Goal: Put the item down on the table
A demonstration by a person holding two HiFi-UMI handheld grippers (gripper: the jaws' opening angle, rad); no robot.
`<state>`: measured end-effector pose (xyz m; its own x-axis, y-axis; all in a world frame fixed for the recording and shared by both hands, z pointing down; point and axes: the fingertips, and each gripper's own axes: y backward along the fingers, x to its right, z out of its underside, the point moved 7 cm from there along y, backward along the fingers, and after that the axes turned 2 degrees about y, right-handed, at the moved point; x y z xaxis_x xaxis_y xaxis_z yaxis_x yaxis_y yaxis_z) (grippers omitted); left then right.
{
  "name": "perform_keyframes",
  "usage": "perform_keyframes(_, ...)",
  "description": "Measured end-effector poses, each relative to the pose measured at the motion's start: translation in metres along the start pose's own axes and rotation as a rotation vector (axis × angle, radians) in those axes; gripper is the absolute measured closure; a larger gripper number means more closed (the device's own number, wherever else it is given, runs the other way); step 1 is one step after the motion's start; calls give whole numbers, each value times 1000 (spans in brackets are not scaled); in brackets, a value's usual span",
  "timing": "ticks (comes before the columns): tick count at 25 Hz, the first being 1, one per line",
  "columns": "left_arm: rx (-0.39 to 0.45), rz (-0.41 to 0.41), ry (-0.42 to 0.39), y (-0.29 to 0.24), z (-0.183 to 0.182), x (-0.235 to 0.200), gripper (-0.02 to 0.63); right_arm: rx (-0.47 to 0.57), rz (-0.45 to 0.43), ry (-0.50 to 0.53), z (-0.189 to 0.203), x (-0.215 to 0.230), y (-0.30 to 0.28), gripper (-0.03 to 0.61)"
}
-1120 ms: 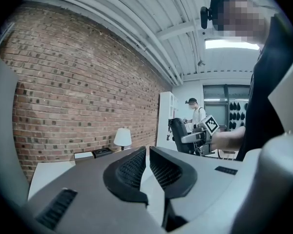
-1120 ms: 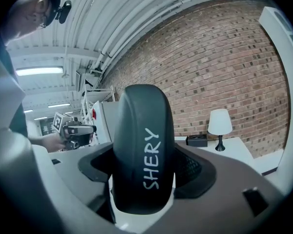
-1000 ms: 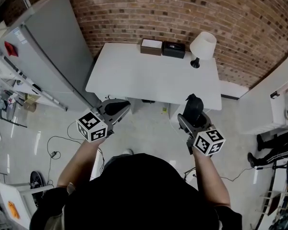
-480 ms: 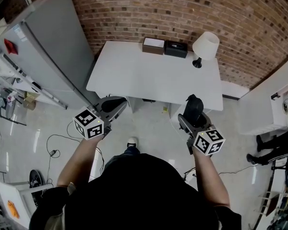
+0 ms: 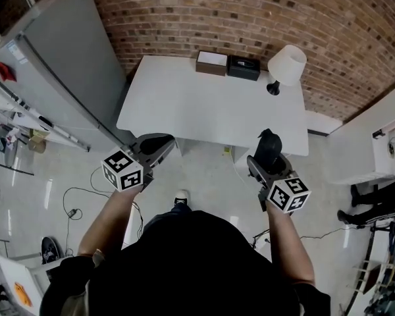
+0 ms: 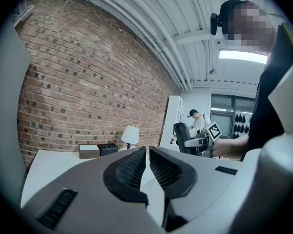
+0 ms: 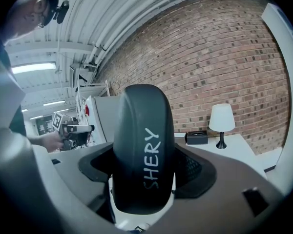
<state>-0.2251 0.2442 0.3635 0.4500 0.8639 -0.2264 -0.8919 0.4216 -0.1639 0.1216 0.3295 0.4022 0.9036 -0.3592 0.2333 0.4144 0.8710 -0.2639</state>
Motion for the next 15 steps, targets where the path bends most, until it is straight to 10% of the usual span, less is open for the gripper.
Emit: perform_keyframes(15, -40, 73, 10, -29, -12, -76, 574, -9, 66, -31, -11, 9, -61, 225)
